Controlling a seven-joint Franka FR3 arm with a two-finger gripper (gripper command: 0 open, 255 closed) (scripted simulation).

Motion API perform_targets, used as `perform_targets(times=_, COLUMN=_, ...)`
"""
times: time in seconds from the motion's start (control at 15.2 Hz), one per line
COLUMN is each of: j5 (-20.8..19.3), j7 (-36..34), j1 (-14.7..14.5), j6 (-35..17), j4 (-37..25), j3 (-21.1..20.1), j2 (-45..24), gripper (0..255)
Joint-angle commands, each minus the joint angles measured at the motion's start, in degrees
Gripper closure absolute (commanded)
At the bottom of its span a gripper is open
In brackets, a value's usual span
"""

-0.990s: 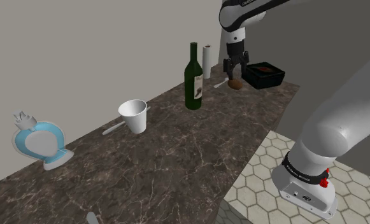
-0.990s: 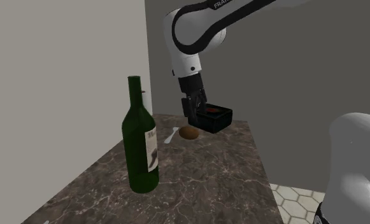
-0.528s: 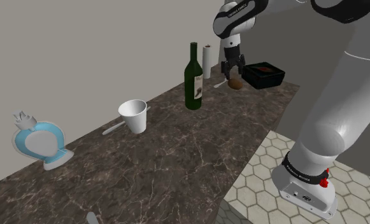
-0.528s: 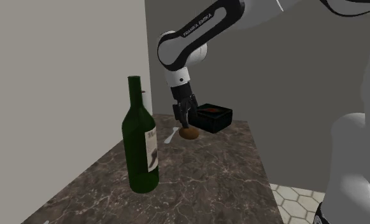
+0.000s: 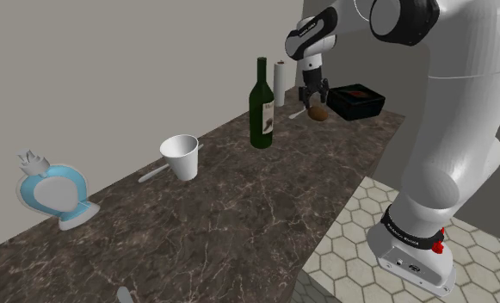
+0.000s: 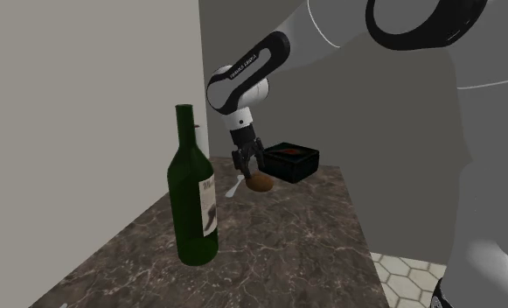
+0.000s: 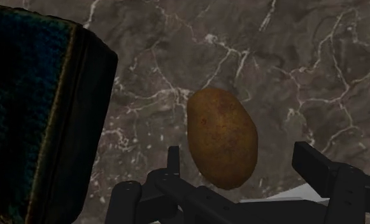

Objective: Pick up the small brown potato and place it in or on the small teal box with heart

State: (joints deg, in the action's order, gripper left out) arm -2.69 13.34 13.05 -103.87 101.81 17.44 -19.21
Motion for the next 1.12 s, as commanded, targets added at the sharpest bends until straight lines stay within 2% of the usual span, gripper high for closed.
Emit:
perform_targets(times=0.0, j5=0.1, j7=0.2, j1=0.3, j6=-1.3, j4=0.7, j3=0.1, j2=-0.6, gripper=0)
perform_targets(times=0.33, j5=0.2, j7=0.3, j1=0.5, j6=-5.5, j4=4.4, j3=0.1, j2=-1.1, gripper=0)
perform_targets(times=0.86, j5=0.2, j7=0.3, j1=0.5, j6=-5.5, j4=4.4, j3=0.1, j2=-1.1, gripper=0)
perform_targets(times=0.92, j5=0.2, j7=0.3, j1=0.5, j6=-5.5, j4=4.4, j3=0.1, j2=-1.1, gripper=255)
perform_targets(times=1.06, j5=0.2, j7=0.3, j1=0.5, j6=-5.5, j4=4.4, j3=0.1, j2=-1.1, gripper=255)
